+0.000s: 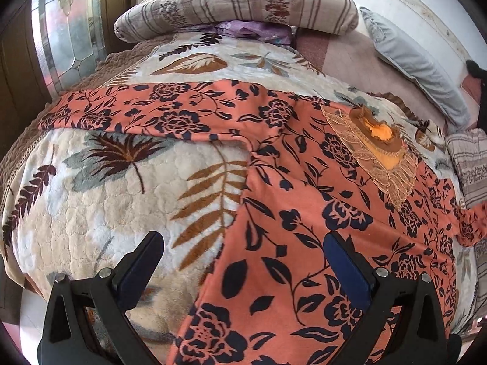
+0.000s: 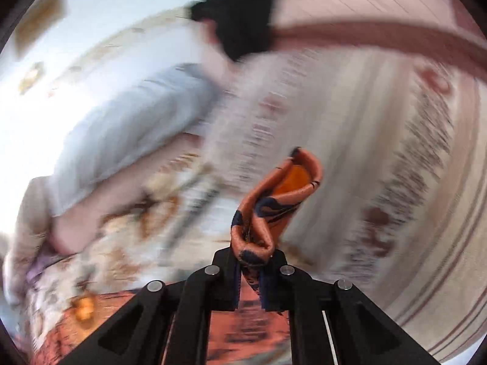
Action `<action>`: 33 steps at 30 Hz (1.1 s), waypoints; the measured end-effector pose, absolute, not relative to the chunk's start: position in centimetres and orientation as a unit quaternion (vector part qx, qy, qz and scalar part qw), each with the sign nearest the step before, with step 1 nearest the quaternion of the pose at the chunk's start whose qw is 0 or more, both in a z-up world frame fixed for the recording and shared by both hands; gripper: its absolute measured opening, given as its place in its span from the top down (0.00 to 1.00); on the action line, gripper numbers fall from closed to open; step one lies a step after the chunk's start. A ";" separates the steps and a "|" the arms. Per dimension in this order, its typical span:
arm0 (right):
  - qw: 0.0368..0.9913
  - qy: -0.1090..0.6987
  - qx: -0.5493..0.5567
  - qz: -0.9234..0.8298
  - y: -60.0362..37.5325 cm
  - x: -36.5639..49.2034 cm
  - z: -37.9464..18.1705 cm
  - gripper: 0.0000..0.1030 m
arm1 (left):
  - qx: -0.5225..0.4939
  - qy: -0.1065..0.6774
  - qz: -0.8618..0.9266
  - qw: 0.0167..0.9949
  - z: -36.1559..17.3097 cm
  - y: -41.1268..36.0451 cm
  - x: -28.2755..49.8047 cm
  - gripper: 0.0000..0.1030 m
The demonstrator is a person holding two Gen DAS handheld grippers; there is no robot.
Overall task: Fold small clothes
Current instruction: 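Grasp the sleeve cuff with the right gripper and lift it, then lay the sleeve across the garment body with the right gripper and release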
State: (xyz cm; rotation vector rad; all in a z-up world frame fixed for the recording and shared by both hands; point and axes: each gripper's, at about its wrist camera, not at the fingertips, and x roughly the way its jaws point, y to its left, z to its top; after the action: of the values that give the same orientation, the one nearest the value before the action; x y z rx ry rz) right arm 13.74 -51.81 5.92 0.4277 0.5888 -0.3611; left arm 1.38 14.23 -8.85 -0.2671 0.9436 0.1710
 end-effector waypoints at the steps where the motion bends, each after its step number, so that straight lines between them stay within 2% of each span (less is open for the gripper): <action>1: 0.930 0.274 0.202 -0.140 -48.7 14.2 7.7 0.91 | -0.131 0.449 0.083 0.880 -8.8 14.6 1.2 0.00; 4: 0.950 0.236 0.200 -0.031 -39.3 14.6 11.8 0.91 | -0.137 0.440 0.086 0.883 -8.5 15.6 0.7 0.00; 7: 0.952 0.220 0.198 0.075 -29.5 14.9 13.1 0.91 | -0.140 0.433 0.093 0.886 -8.4 16.7 0.1 0.00; 9: 0.941 0.232 0.208 0.132 -23.6 15.0 11.6 0.91 | -0.142 0.432 0.099 0.885 -8.5 17.5 -0.2 0.00; 12: 0.914 0.277 0.233 0.184 -16.9 16.2 5.9 0.87 | -0.148 0.432 0.107 0.883 -8.8 18.7 -0.5 0.00; 13: 0.900 0.306 0.238 0.200 -15.0 16.9 3.0 0.77 | -0.149 0.434 0.109 0.882 -8.9 19.0 -0.5 0.00; 14: 0.887 0.344 0.229 0.206 -13.3 17.5 -0.1 0.43 | -0.150 0.436 0.110 0.880 -9.1 19.3 -0.5 0.00; 15: 0.873 0.395 0.207 0.199 -11.7 18.5 -3.8 0.26 | -0.151 0.439 0.112 0.878 -9.2 19.5 -0.5 0.00; 16: 0.863 0.423 0.198 0.194 -11.2 19.1 -6.9 0.22 | -0.151 0.441 0.113 0.877 -9.3 19.6 -0.5 0.00; 18: 0.821 0.493 0.214 0.193 -11.9 18.4 -12.5 0.22 | -0.149 0.438 0.112 0.879 -9.2 19.7 -0.6 0.00; 19: 0.811 0.498 0.233 0.199 -12.9 17.9 -13.5 0.23 | -0.147 0.436 0.112 0.881 -9.2 19.7 -0.6 0.00; 27: 0.865 0.389 0.266 0.173 -24.4 15.4 -5.5 0.21 | -0.167 0.448 0.045 0.877 -8.3 17.1 3.3 0.00; 33: 0.867 0.391 0.277 0.138 -30.2 12.7 -8.1 0.21 | -0.206 0.460 -0.085 0.859 -6.5 12.9 10.8 0.00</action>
State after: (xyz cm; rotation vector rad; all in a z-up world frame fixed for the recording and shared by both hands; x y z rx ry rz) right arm 12.66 -30.23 -8.14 0.5797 0.8180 0.2887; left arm 10.80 12.89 -6.49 -0.4324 0.9661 -0.1791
